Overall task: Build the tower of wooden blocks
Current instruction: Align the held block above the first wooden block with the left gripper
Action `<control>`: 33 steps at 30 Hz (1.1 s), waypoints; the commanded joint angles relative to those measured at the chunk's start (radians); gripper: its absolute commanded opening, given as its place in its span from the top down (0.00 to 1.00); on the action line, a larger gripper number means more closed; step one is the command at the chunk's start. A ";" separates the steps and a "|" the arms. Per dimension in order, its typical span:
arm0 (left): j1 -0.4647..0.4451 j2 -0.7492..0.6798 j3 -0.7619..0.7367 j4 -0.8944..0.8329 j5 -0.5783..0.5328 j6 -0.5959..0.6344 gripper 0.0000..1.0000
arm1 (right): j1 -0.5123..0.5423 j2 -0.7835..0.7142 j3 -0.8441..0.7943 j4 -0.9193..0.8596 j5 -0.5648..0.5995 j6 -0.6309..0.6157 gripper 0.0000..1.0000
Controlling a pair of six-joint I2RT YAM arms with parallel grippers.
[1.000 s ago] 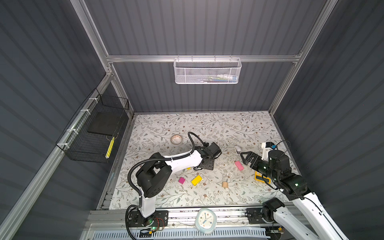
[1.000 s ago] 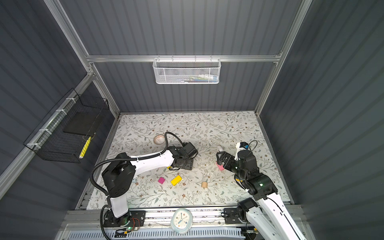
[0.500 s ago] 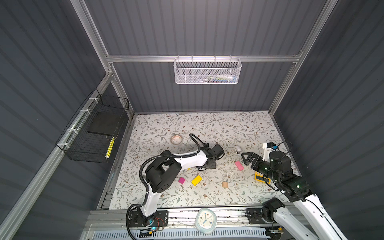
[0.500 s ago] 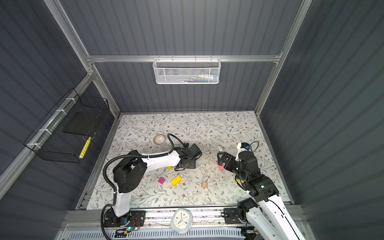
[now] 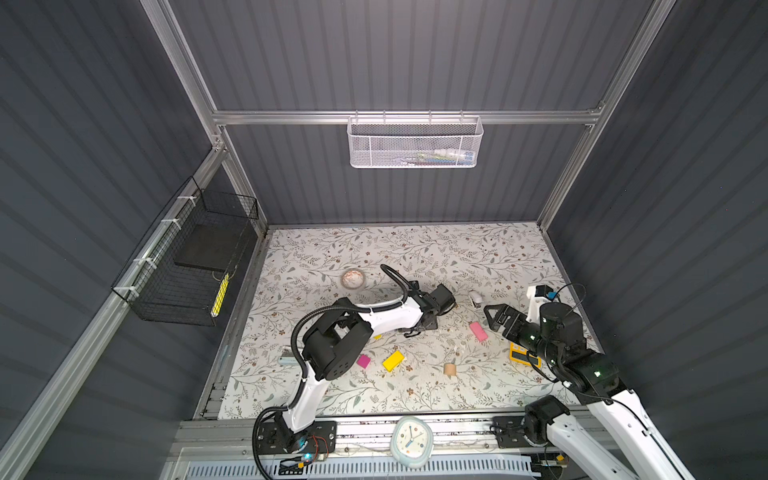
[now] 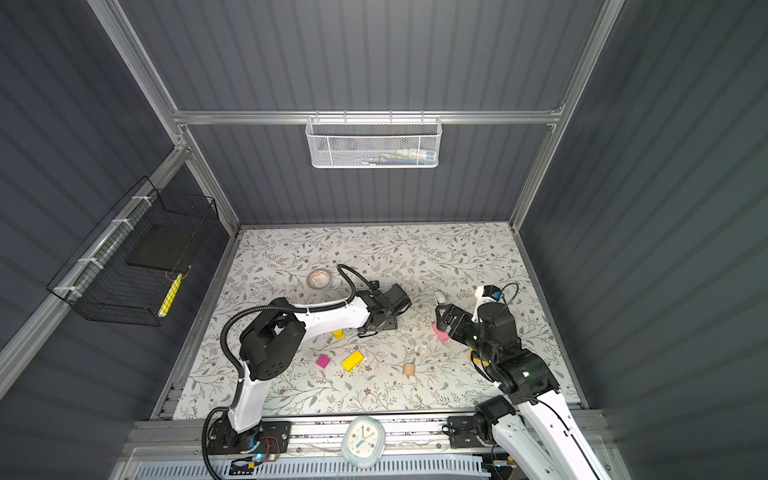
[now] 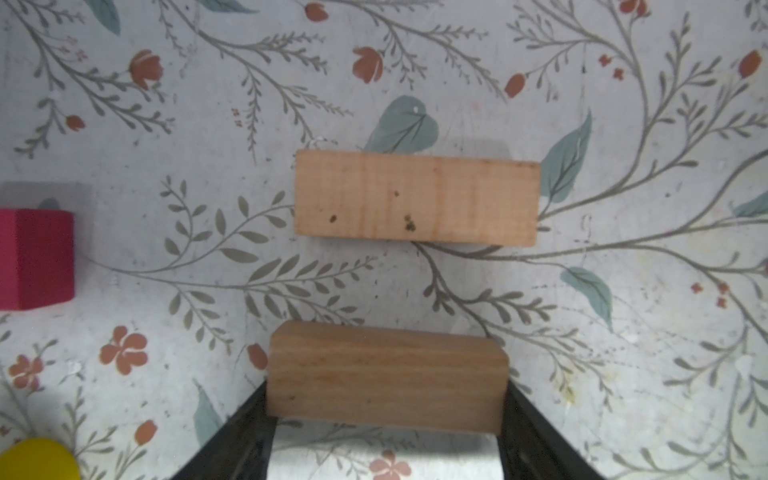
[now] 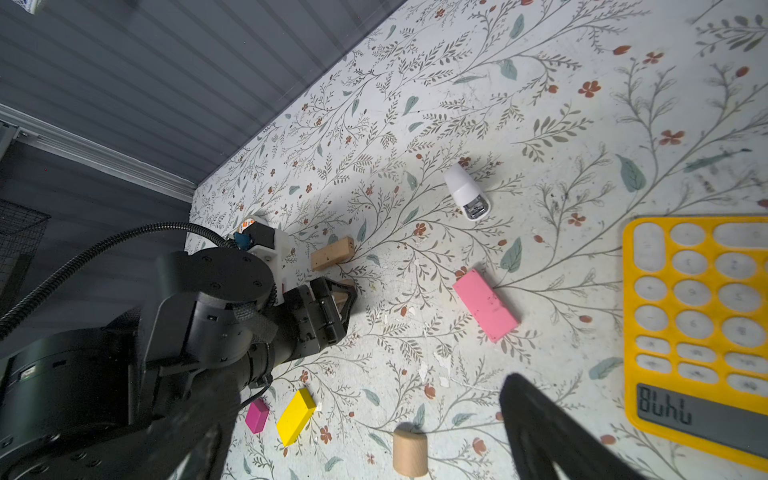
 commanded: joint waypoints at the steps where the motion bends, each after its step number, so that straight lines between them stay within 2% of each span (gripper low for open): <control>1: 0.008 0.062 -0.004 -0.045 0.026 -0.042 0.28 | -0.002 -0.005 0.023 -0.016 0.017 -0.015 0.01; 12: 0.041 0.095 0.007 -0.040 0.030 -0.039 0.25 | -0.003 -0.007 0.028 -0.024 0.023 -0.013 0.01; 33: 0.042 0.154 0.088 -0.060 0.004 0.034 0.24 | -0.002 -0.003 0.033 -0.027 0.035 -0.008 0.01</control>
